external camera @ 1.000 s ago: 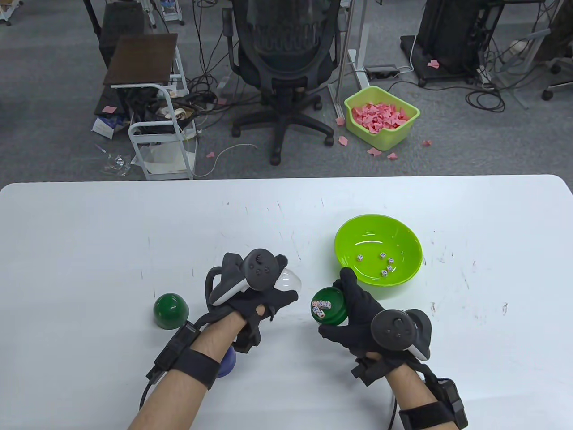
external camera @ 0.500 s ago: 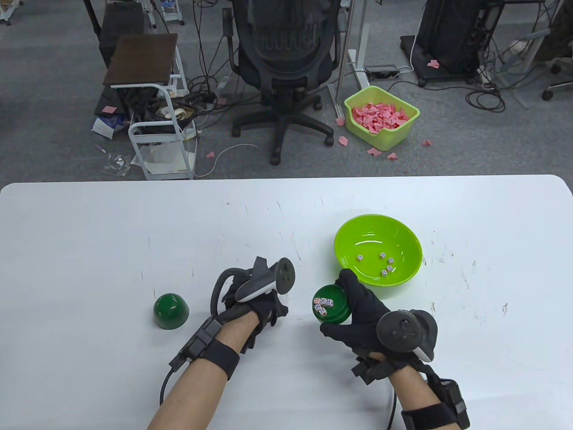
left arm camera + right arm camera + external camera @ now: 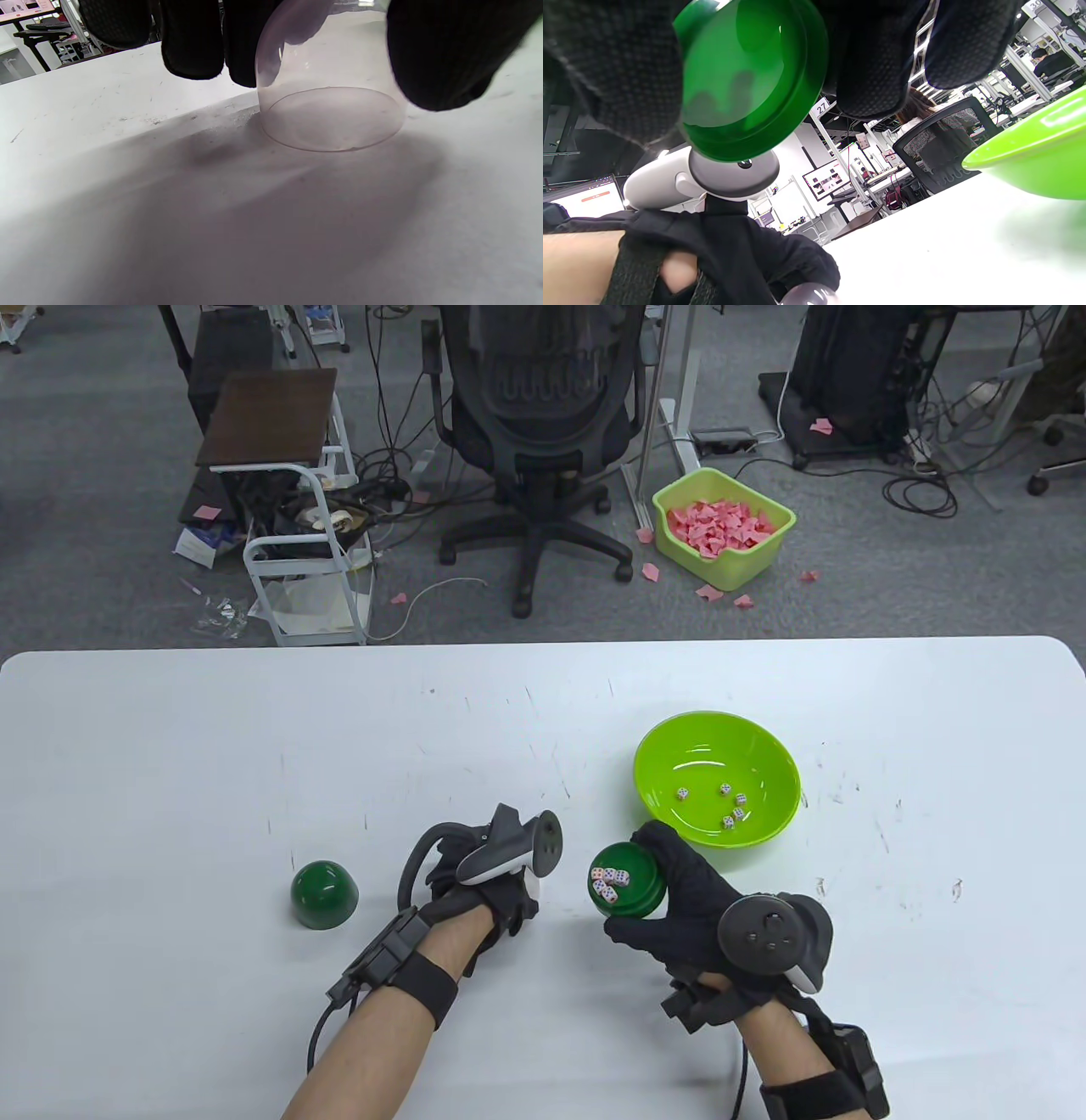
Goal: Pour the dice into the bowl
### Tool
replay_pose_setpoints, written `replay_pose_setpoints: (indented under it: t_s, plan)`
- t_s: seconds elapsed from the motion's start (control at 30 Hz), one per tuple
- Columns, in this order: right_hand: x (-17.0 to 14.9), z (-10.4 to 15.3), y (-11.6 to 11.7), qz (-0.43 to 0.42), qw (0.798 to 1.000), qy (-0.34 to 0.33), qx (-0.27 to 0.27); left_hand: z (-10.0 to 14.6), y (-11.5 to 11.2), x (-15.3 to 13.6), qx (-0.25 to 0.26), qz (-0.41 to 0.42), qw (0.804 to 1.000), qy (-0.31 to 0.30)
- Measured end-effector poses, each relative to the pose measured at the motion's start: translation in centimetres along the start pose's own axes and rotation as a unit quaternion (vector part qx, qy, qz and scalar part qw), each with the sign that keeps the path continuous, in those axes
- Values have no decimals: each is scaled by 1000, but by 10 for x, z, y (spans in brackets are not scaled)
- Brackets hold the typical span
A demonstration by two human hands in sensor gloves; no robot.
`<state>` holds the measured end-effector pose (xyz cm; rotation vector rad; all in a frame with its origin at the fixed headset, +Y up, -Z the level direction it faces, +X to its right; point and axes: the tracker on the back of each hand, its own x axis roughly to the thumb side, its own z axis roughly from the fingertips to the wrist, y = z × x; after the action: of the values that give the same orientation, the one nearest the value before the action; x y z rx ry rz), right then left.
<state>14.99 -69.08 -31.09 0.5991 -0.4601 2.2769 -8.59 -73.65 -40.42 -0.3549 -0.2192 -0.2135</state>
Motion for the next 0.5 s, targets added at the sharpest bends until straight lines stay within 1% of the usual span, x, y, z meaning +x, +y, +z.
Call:
replay_pose_setpoints:
  t_s: [0.13, 0.23, 0.33, 0.5]
  plan:
    - [-2, 0, -1, -1, 1000, 3, 0, 0, 1, -2, -3, 15, 1000, -3]
    - [-3, 0, -3, -7, 1000, 9, -5, 3, 6, -6, 1, 33, 999, -7]
    - [-5, 0, -6, -19, 1000, 18, -9, 9, 16, -13, 16, 59, 998, -9]
    - [-10, 0, -11, -34, 999, 32, -22, 27, 37, -34, 51, 128, 990, -24]
